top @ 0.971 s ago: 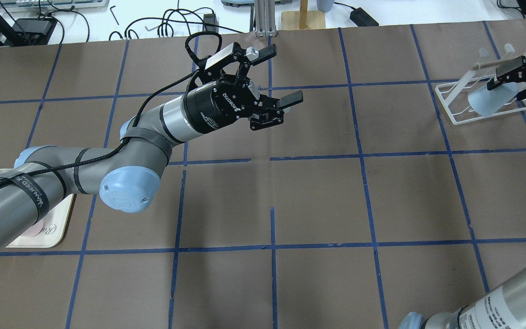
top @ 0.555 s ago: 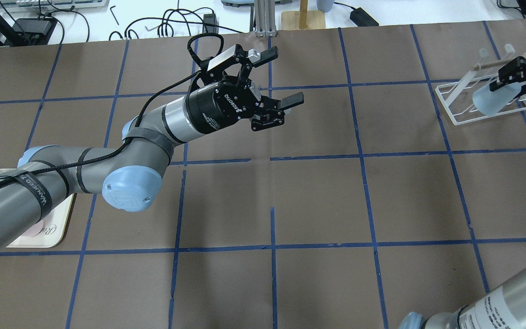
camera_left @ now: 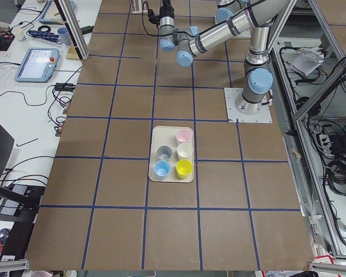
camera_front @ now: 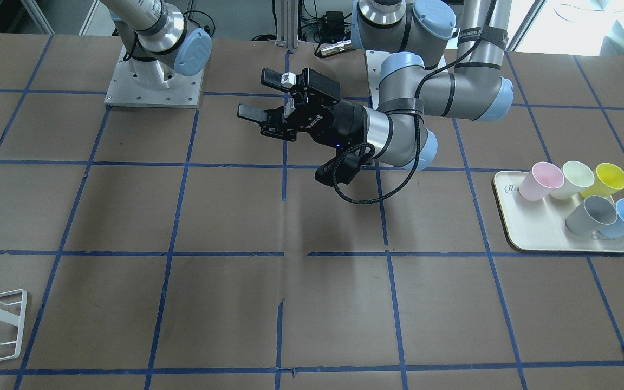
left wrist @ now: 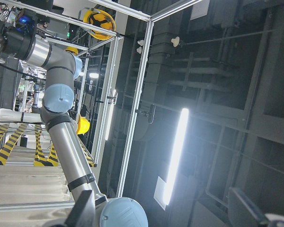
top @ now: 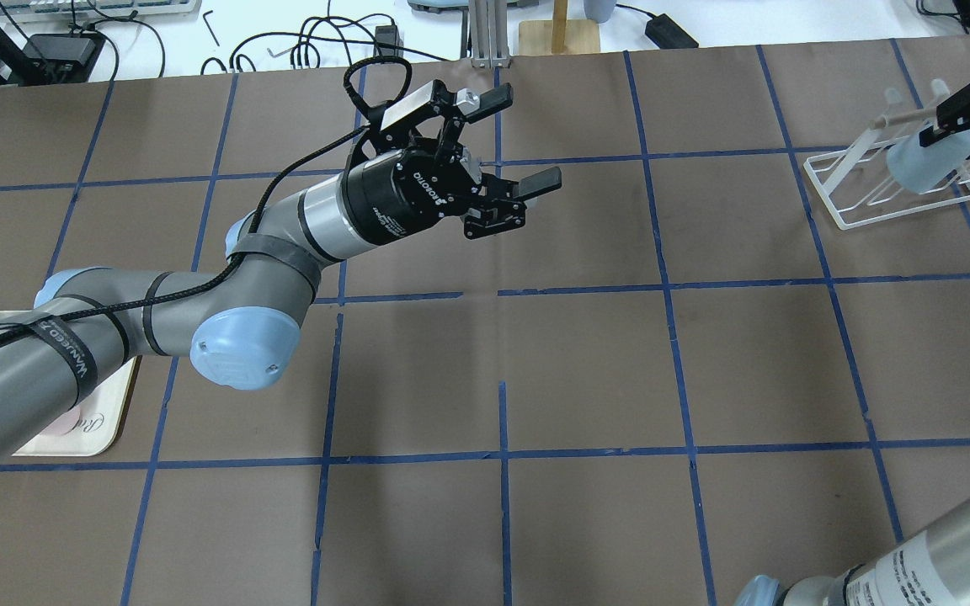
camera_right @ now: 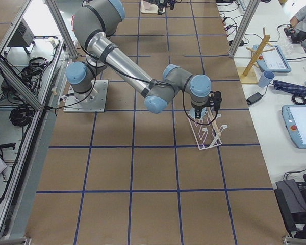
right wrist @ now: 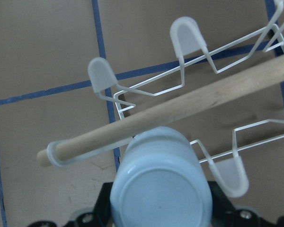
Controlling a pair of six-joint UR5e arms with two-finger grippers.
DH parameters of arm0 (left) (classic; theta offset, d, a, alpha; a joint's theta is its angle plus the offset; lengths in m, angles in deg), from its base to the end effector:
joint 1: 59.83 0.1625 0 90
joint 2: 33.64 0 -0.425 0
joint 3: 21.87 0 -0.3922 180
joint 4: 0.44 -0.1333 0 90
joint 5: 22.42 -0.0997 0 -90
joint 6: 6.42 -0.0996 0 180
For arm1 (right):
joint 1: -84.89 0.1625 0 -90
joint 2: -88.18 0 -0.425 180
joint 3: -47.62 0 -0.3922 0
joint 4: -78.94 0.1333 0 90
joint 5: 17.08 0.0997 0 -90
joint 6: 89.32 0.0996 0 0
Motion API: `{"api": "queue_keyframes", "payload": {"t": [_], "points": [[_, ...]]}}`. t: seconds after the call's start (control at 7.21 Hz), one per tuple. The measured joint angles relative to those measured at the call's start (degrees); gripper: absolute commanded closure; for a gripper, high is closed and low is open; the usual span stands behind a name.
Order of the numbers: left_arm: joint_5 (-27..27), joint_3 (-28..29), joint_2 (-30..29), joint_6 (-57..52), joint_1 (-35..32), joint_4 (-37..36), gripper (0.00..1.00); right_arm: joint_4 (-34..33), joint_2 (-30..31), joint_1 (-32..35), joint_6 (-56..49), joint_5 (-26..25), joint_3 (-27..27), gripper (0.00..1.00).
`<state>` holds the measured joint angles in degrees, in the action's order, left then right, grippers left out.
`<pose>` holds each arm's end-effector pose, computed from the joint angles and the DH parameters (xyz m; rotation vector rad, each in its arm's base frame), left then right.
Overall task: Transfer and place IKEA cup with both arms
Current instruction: 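Lift the blue cup out of the rack with the right gripper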
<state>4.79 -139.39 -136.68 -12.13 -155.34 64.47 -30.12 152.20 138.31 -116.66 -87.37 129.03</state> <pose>-0.2691 -0.4785 0.3388 0.1347 -1.1074 -0.1448 -0.2610 -0.6317 0.3365 0.2224 2.8414 -0.2973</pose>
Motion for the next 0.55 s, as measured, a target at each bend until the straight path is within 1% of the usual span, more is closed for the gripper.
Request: {"api": "queue_keyframes", "payload": {"t": [0.28, 0.55], "points": [[0.1, 0.0, 0.0, 0.1, 0.0, -0.5, 0.0, 3.5, 0.8, 0.0, 0.1, 0.0, -3.0, 0.67], [0.1, 0.1, 0.0, 0.2, 0.0, -0.7, 0.0, 7.5, 4.4, 0.5, 0.4, -0.3, -3.9, 0.71]]}}
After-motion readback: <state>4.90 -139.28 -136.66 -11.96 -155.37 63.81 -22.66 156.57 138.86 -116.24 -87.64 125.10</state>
